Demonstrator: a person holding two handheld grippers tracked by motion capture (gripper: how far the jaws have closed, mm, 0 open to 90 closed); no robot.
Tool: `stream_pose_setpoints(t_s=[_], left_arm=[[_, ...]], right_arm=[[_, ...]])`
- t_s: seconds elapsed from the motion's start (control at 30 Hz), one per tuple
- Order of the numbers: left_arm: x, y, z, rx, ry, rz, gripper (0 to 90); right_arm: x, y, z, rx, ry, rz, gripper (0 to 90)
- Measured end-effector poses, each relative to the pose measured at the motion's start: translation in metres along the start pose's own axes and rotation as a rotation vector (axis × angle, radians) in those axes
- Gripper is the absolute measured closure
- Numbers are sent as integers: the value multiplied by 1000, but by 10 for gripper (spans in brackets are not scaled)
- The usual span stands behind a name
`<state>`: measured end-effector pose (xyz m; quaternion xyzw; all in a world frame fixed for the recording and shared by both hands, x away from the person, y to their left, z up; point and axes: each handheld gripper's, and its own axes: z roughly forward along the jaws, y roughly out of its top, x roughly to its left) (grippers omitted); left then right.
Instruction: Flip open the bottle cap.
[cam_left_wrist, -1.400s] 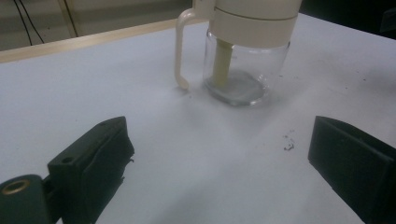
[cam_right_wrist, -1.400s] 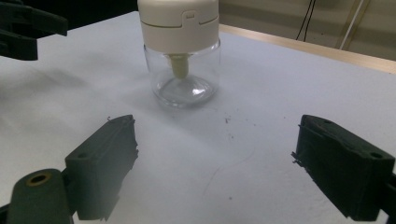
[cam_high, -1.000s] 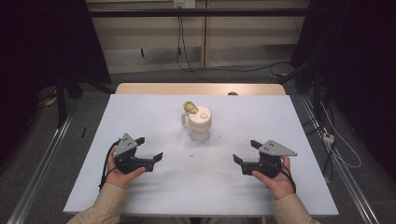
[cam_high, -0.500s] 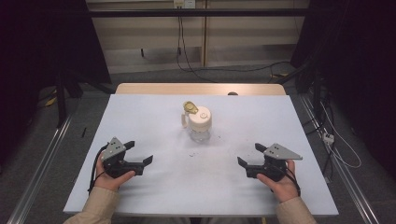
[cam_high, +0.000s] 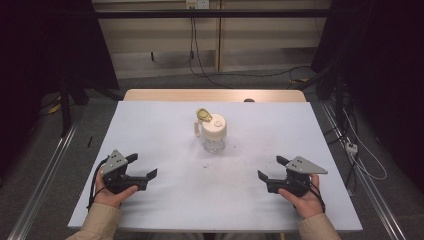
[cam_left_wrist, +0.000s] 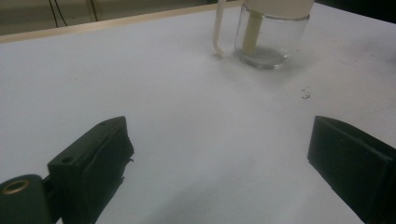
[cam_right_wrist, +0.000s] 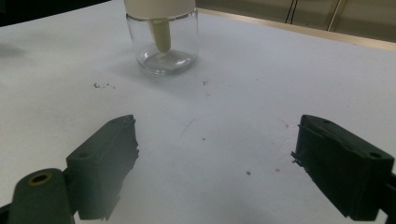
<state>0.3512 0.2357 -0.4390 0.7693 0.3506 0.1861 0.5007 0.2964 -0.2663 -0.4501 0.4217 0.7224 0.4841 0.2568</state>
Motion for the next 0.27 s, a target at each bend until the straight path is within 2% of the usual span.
stream_pose_setpoints(t_s=[0.1,0.27], left_arm=[[-2,0,1,2,-4,13,55],[-1,-1,2,1,-7,8,55]], right_arm=[[-1,0,-1,-3,1,3,121],[-1,-1,-1,-7,3,8,121]])
